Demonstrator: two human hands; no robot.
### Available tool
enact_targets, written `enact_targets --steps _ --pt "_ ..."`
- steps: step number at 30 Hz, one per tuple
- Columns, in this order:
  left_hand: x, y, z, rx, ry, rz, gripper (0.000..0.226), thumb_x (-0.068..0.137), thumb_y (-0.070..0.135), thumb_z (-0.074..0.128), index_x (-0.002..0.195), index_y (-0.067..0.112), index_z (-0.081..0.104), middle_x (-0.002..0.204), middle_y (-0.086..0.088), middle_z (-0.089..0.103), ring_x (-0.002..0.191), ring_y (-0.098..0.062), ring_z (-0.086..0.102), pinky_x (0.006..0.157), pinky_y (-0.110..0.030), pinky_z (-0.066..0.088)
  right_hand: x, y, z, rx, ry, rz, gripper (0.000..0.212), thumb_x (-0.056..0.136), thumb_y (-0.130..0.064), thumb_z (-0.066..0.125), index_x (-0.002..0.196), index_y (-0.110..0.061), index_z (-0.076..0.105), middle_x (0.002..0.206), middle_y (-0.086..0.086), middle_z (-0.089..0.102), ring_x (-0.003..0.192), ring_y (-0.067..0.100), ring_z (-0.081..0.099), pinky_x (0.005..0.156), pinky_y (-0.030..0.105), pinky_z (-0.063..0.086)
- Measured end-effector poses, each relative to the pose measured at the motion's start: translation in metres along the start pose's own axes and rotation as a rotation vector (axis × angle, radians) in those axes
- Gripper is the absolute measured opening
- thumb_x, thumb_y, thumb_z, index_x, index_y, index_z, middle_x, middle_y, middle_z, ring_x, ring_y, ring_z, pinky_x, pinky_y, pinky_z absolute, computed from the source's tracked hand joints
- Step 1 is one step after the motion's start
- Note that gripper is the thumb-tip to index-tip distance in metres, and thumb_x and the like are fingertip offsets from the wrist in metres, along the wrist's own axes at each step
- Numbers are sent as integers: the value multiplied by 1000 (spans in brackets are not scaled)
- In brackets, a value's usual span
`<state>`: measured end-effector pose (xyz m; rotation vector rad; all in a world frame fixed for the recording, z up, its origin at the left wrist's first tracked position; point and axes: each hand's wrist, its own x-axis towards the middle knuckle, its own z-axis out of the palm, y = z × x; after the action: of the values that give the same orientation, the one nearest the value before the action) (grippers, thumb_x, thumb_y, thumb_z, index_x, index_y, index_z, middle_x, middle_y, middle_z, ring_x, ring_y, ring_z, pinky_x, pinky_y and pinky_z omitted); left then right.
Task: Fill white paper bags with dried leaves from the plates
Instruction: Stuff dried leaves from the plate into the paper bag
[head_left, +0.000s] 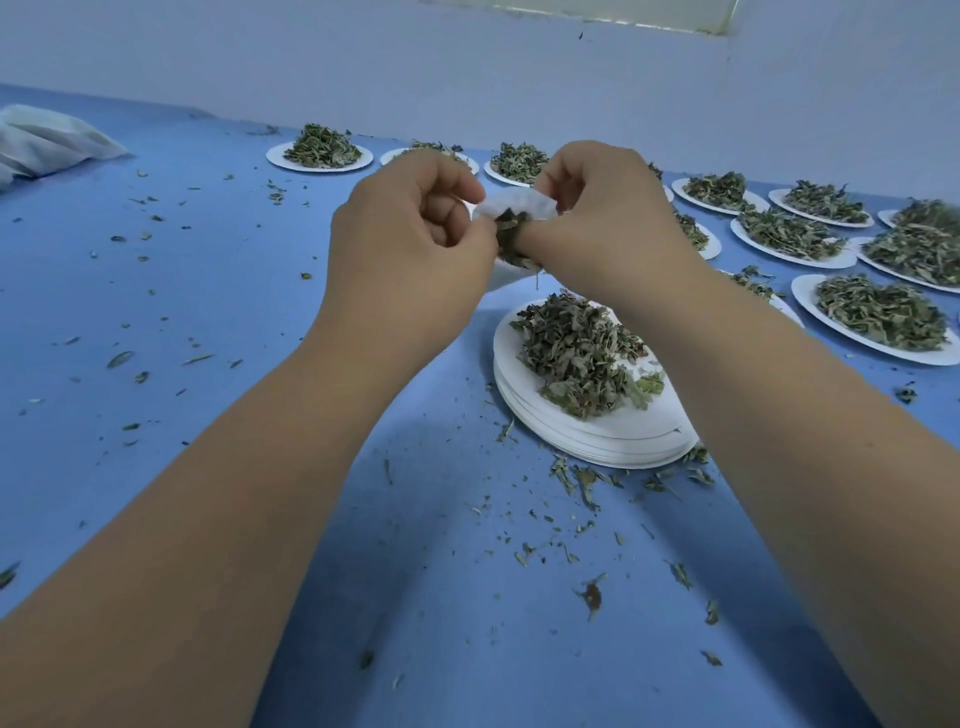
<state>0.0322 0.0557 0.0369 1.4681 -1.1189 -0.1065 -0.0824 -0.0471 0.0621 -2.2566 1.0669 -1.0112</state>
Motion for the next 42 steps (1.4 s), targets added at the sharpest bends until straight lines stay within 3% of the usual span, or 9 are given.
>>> enact_targets --steps 4,7,13,18,22,31,35,39,42 --pt "0 -4 -1 171 -2 32 18 83 14 66 97 24 65 78 3 65 73 -10 64 65 -16 49 -9 -2 -8 163 -86 -8 22 74 -26 83 89 -19 68 83 -6 70 52 5 55 48 23 48" --pt "0 -3 -1 180 -17 21 23 81 18 69 102 25 63 92 9 65 72 -1 63 57 -9 44 -15 -1 -13 229 -157 3 21 77 -18 83 94 -20 71 90 -11 72 70 15 70 61 35 60" --pt "2 -5 -2 179 17 5 15 81 18 69 93 22 62 72 2 64 58 -4 50 54 -13 40 -26 -2 -16 263 -230 -37 19 83 -13 75 98 -24 75 98 -16 75 79 5 70 72 33 56" --pt "0 0 -2 170 39 52 21 77 13 68 94 21 59 72 4 59 58 -6 51 53 -16 41 -31 -4 -6 77 -41 -112 8 82 -16 70 86 -23 71 85 -10 73 78 12 71 65 23 49" --pt "-3 1 -2 324 21 130 25 77 16 57 101 23 59 98 9 63 79 -18 57 70 -37 50 -32 -4 -3 35 -44 -130 7 86 -16 68 87 -23 71 81 -7 73 80 12 72 81 37 57" --pt "-3 -4 -1 493 74 68 14 87 33 53 81 19 55 73 5 57 71 -21 51 62 -35 39 -37 -2 -7 53 -112 -139 18 96 -23 63 85 -20 76 75 7 73 81 28 71 78 43 56" --pt "0 -3 -5 264 56 -41 12 82 25 63 92 23 58 91 10 65 84 -9 60 67 -27 47 -39 0 -6 26 -125 -138 19 97 -24 62 87 -16 76 77 13 71 82 30 69 74 38 55" --pt "3 4 -6 -122 -93 -251 16 85 15 63 99 22 61 103 1 67 56 -14 62 45 -24 44 -36 6 -8 72 -51 -48 22 94 -27 63 81 -14 76 67 3 72 75 19 73 63 30 53" --pt "5 5 -9 -165 -189 -272 31 77 18 60 107 26 60 109 4 66 54 -14 61 43 -24 41 -36 8 -9 94 -21 -21 24 92 -23 63 80 -5 73 66 13 70 66 16 74 51 27 49"
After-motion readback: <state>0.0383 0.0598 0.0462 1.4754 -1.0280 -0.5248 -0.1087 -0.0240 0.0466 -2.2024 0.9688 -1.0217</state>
